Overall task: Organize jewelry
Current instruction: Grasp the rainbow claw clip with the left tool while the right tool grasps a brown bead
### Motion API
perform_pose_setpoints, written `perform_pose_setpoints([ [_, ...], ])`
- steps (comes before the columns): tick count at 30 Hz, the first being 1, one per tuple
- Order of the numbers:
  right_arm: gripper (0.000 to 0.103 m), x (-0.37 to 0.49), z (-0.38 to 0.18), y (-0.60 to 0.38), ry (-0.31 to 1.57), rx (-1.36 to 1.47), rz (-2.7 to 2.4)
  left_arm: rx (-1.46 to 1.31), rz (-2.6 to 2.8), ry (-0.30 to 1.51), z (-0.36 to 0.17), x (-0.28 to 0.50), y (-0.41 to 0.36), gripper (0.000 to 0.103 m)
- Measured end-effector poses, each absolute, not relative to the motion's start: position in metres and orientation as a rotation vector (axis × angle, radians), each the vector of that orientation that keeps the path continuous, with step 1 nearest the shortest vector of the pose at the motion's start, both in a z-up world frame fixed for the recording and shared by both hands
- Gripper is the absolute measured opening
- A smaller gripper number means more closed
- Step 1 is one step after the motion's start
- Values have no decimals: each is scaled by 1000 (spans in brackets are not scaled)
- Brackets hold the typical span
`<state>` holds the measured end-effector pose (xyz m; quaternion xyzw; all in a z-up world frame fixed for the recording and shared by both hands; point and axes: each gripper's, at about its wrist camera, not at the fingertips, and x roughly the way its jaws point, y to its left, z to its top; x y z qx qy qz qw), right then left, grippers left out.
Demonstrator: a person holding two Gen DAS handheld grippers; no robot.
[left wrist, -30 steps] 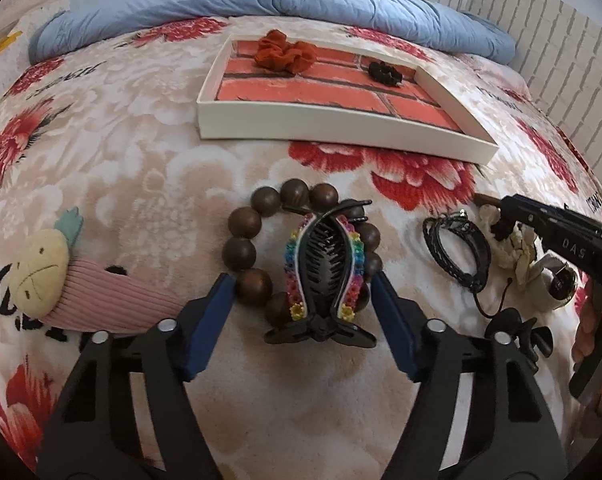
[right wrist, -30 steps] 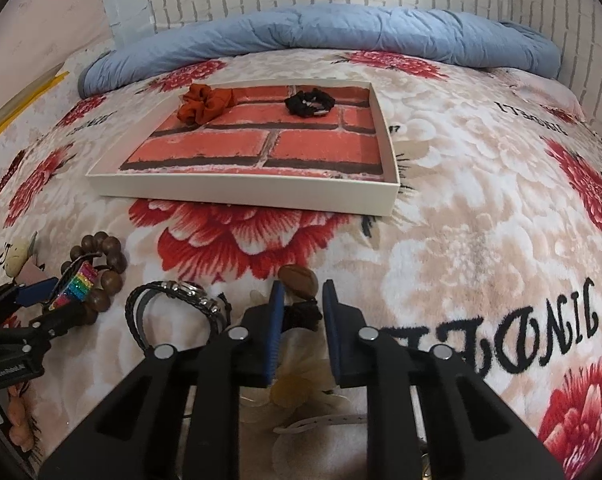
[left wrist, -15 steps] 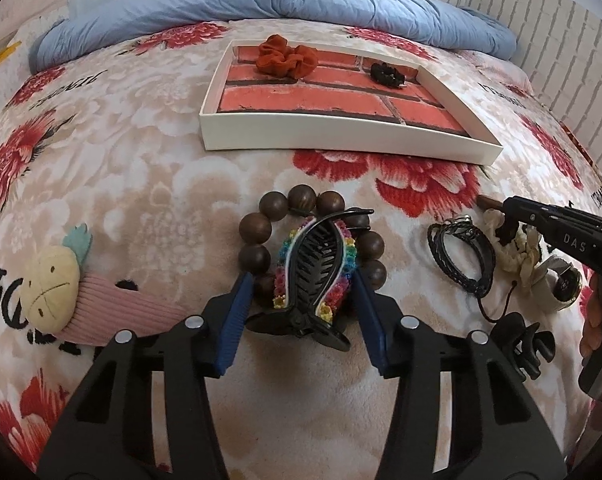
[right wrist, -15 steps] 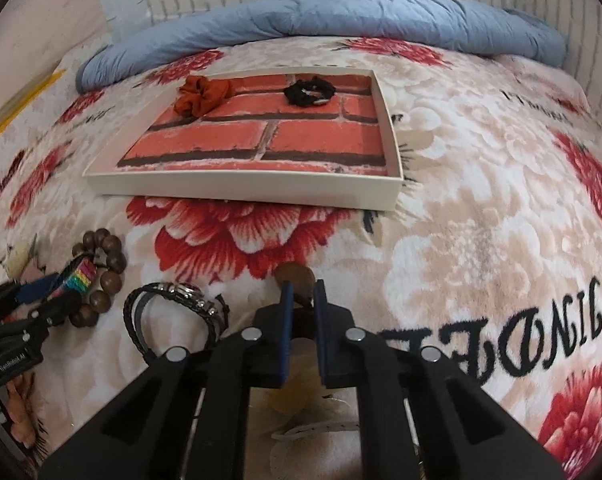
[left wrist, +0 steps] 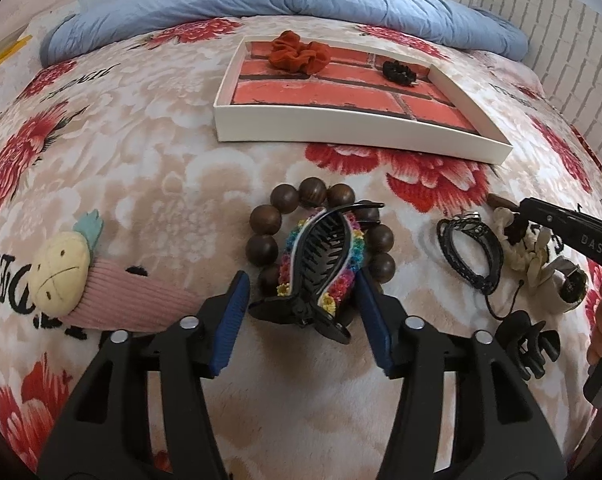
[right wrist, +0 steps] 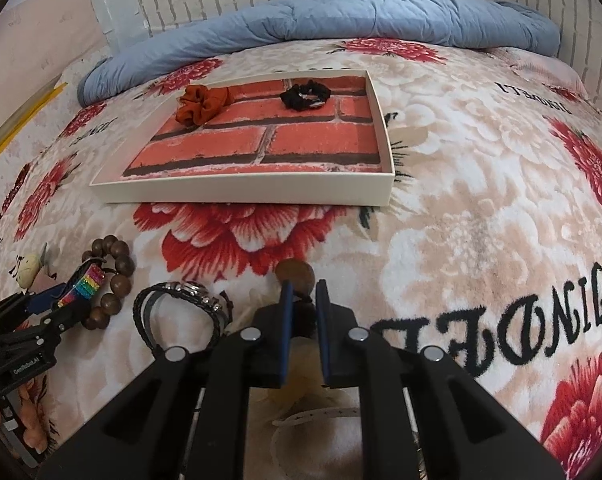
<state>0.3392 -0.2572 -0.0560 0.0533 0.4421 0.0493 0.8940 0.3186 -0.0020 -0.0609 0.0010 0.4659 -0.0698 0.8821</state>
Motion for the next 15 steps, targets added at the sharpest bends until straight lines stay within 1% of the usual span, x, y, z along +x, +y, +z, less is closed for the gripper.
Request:
perform_pose_setpoints([
  [2,13,338,-56,-258,916,116,104,-1,-135,971,-61,319,0,62],
  [4,14,338,-55,-258,917,114,107,-11,-137,975,-62,319,2,63],
  [6,28,338,-56,-258,918,108,105,-13,-138,975,-62,319,2,63],
  [7,30,337,-56,-257,916,107,103,-11,-137,974,-62,319,2,63],
  [13,30,338,-63,-254,937,90,112,-1,-138,969,-63,318,2,62],
  [14,28,338,-64,-253,938,82,109,-1,-140,967,-63,318,2,61],
  [15,28,339,-65,-252,938,75,108,-1,-141,966,-63,317,0,60],
])
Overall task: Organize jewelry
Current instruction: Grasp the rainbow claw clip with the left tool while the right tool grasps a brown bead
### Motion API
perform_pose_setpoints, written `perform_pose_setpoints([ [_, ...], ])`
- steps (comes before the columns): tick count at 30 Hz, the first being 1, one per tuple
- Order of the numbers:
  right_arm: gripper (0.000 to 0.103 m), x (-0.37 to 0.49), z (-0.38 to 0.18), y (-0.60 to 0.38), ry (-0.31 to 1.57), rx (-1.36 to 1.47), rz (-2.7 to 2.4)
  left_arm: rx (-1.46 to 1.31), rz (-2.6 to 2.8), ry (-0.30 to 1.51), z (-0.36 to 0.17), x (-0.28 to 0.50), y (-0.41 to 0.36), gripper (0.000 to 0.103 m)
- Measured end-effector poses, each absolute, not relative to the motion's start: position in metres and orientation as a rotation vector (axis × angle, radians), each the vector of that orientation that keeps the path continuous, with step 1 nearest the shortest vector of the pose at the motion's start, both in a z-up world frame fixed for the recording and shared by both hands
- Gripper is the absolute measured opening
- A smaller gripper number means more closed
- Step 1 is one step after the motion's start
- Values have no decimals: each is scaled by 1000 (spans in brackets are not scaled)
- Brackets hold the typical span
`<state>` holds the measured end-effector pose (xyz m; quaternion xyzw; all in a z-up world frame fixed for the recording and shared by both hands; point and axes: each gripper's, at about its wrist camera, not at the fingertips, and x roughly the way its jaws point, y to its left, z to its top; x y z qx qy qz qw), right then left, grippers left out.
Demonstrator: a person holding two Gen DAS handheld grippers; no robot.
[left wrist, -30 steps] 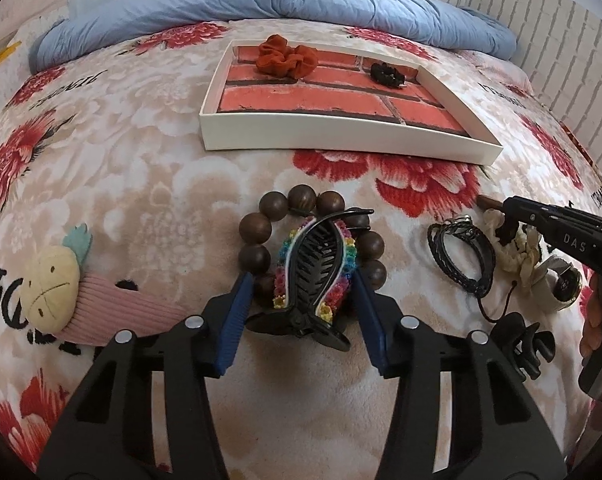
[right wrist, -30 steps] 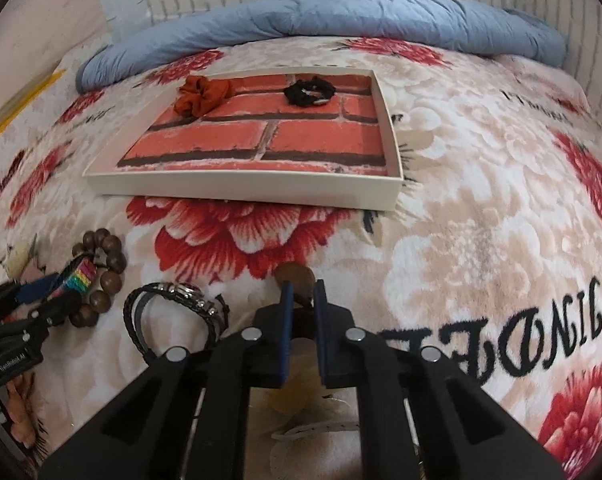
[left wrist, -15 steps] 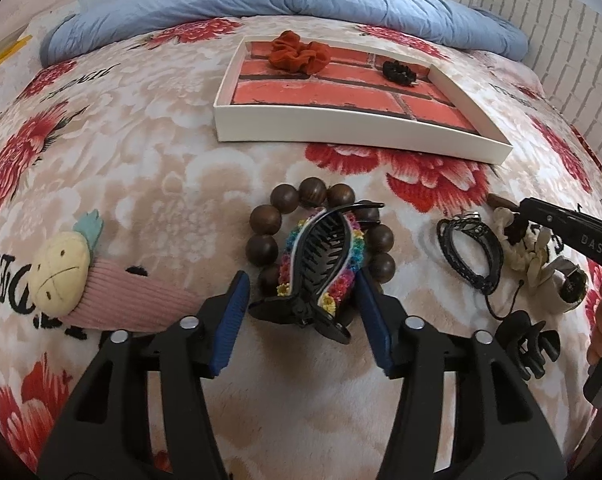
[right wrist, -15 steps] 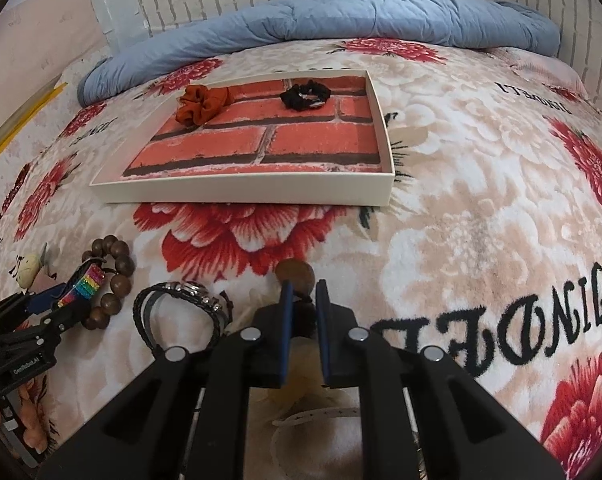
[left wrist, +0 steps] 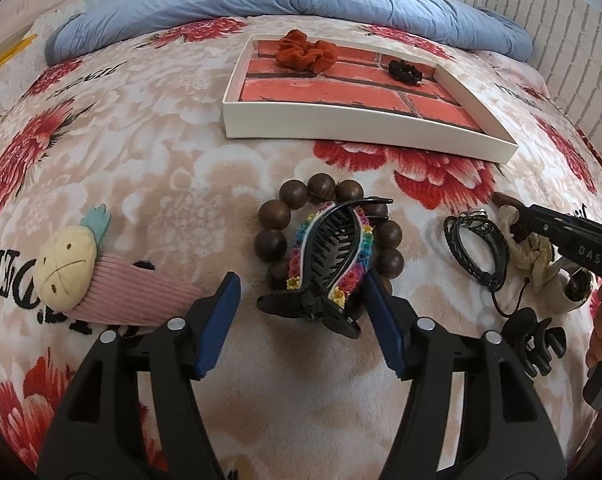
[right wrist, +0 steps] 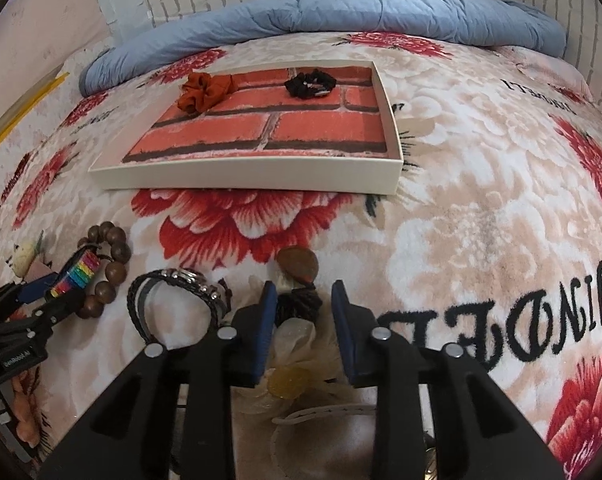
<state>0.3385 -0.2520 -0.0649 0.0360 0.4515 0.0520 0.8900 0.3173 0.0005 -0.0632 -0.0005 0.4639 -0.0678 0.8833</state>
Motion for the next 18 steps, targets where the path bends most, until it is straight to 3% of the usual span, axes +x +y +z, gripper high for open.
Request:
perform_pose_setpoints([
  [4,22,342,-66,-251,936,73,114,9,-162,968,-64,318,-2,49],
  [5,18,342,-65,-251,934,69,114,13,-166,968,-64,318,-3,49],
  [18,13,348,-51,-251,913,59,121,18,-178,968,-57,316,-4,45],
])
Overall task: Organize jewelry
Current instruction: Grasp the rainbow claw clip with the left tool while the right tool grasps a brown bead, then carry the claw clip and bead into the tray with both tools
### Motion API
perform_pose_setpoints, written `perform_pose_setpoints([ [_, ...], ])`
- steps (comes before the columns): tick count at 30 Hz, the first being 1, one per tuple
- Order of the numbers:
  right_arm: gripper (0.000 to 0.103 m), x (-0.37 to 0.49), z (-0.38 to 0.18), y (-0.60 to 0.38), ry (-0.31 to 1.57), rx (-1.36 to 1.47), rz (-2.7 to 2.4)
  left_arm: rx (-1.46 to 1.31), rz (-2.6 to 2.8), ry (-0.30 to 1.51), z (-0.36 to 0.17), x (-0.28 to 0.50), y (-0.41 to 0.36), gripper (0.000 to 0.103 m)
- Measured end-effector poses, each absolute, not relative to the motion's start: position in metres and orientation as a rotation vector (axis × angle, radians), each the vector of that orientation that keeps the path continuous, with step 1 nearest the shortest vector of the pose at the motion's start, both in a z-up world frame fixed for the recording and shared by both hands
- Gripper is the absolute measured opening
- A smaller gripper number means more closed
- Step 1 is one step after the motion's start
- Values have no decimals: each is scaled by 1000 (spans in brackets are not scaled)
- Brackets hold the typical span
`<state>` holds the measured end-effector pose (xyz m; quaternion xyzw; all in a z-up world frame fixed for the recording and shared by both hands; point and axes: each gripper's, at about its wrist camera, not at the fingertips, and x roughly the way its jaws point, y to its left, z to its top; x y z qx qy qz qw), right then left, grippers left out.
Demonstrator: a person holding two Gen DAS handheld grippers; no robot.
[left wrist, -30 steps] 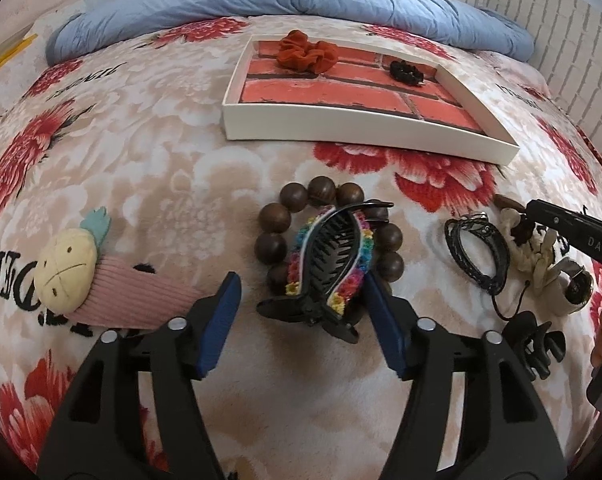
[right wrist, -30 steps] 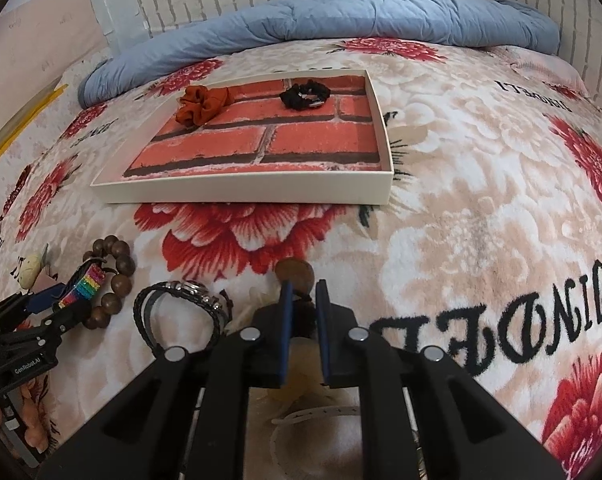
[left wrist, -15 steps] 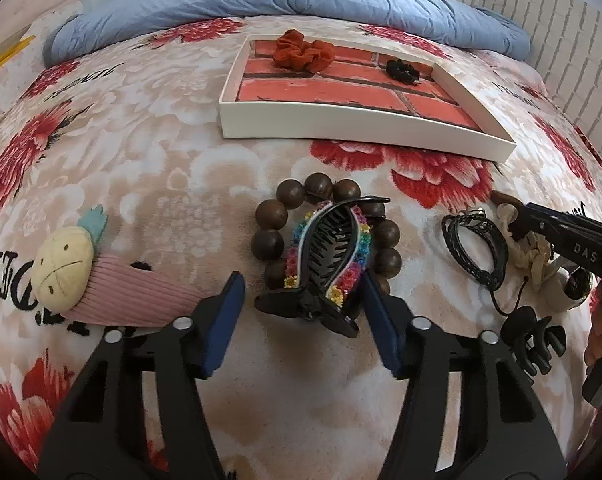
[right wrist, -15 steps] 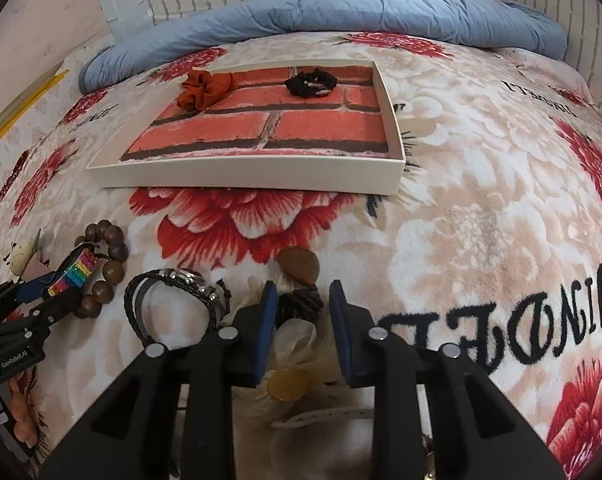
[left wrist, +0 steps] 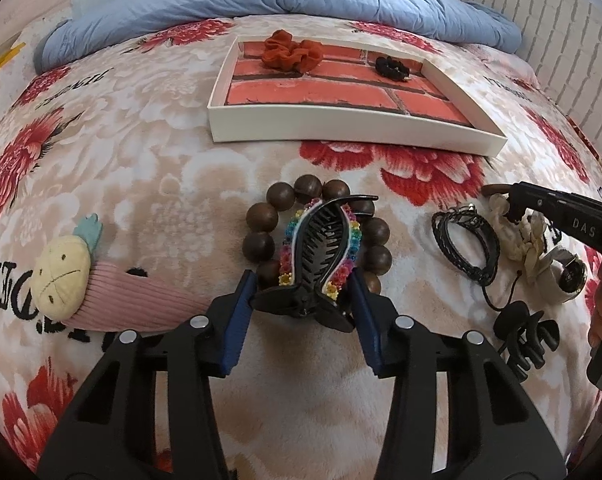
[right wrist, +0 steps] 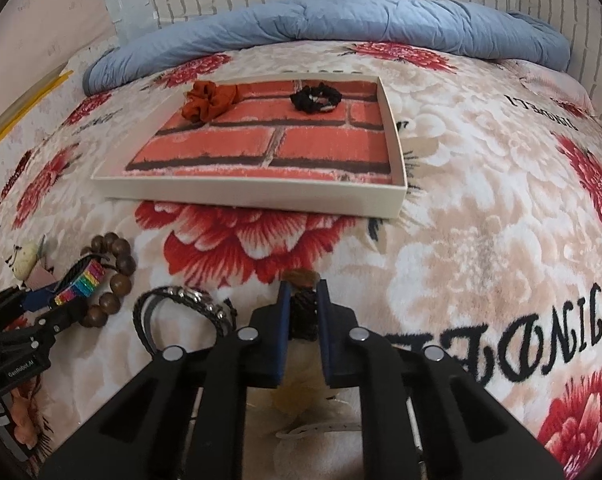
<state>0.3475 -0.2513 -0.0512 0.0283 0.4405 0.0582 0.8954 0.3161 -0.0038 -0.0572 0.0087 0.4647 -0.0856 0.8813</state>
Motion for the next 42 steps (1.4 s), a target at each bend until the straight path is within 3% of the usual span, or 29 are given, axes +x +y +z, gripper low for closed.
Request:
perform_pose_setpoints([
  [22,13,372,-18,-264,826,99,110,2,-152,825,-18,350,1,45],
  [32,13,432,17,-264,755,73,75,-10,-142,776,7,420,-10,45],
  [42,13,520,-7,-266,794,99,53,-10,-116,834,-9,509,-16,45],
])
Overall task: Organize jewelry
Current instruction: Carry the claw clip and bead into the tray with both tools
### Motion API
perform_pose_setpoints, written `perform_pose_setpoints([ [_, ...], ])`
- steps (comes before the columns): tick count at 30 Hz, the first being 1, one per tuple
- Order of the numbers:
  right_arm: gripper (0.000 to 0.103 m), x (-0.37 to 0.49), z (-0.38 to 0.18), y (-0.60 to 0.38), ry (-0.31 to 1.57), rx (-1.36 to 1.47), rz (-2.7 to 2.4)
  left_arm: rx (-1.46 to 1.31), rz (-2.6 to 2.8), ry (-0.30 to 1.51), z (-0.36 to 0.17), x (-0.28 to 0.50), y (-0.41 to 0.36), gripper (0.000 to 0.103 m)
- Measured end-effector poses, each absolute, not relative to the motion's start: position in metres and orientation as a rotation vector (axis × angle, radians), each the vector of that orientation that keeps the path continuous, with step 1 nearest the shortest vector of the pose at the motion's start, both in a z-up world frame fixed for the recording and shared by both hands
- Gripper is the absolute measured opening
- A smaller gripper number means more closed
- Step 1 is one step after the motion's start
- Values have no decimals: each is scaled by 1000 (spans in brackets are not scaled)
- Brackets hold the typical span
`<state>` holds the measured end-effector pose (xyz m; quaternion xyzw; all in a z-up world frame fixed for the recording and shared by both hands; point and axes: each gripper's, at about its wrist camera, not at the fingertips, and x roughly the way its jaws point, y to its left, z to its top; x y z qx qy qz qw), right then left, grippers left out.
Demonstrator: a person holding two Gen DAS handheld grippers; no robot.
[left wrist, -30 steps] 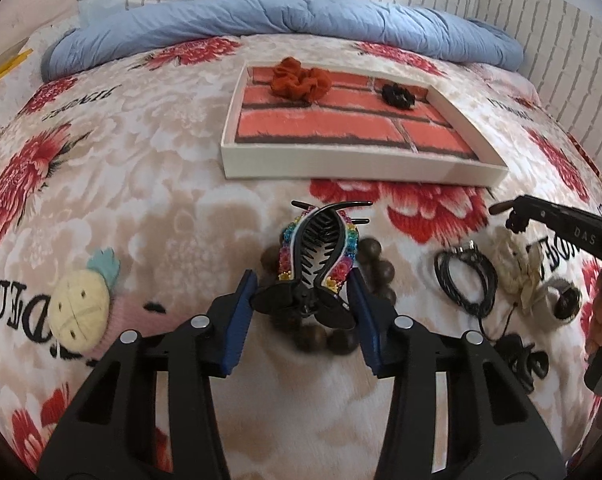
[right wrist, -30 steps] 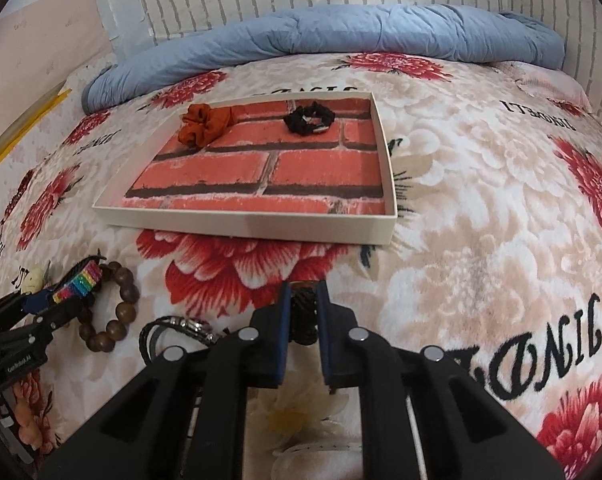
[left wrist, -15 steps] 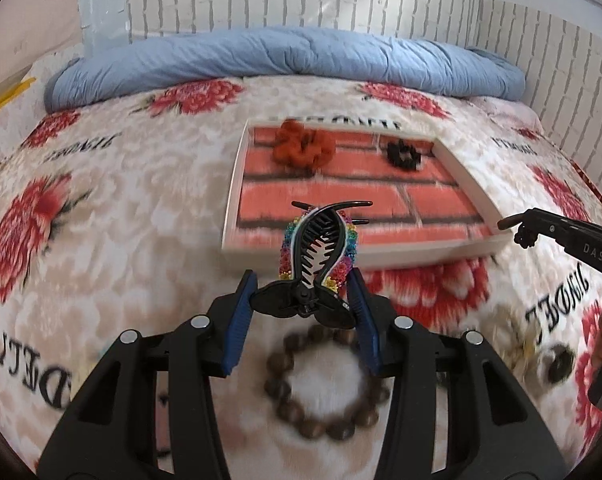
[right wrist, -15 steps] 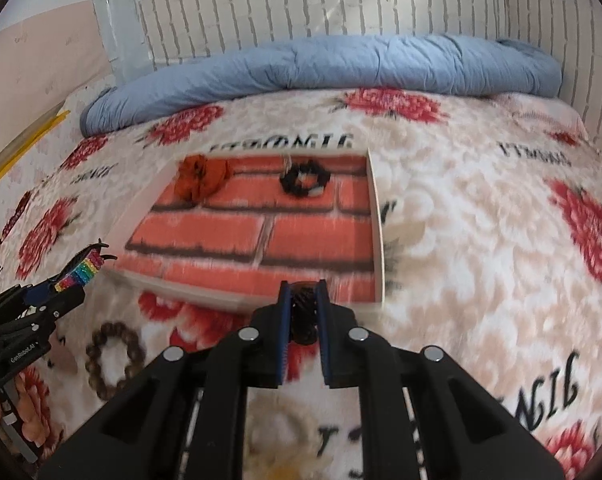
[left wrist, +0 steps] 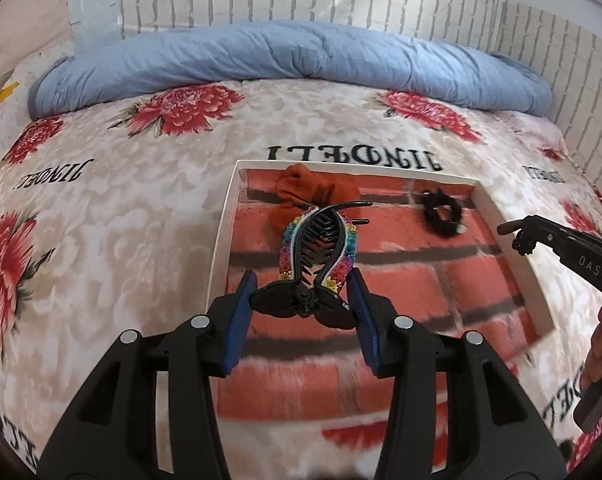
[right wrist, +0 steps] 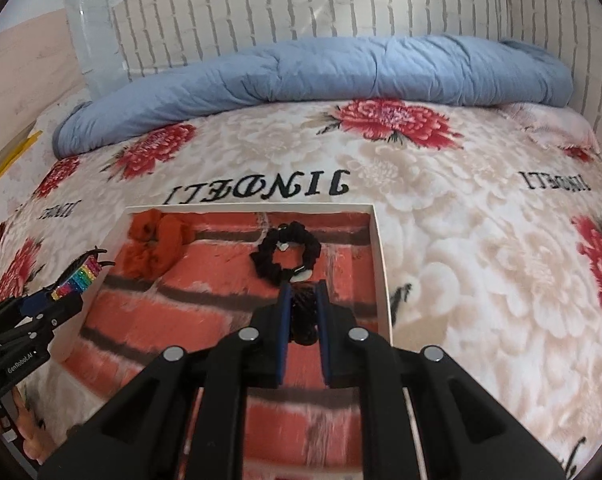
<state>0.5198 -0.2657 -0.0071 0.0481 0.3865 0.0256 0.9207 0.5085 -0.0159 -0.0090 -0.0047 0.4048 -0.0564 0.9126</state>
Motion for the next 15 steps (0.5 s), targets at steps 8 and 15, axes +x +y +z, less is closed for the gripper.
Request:
perform_pose_setpoints([
  [8,13,572,-33,-265,839,46,-8,0,-94,891,-40,558,-18,45],
  [15,13,595,-46,-263,872,18,-36,7,-88,918,-48,584,-18,45],
])
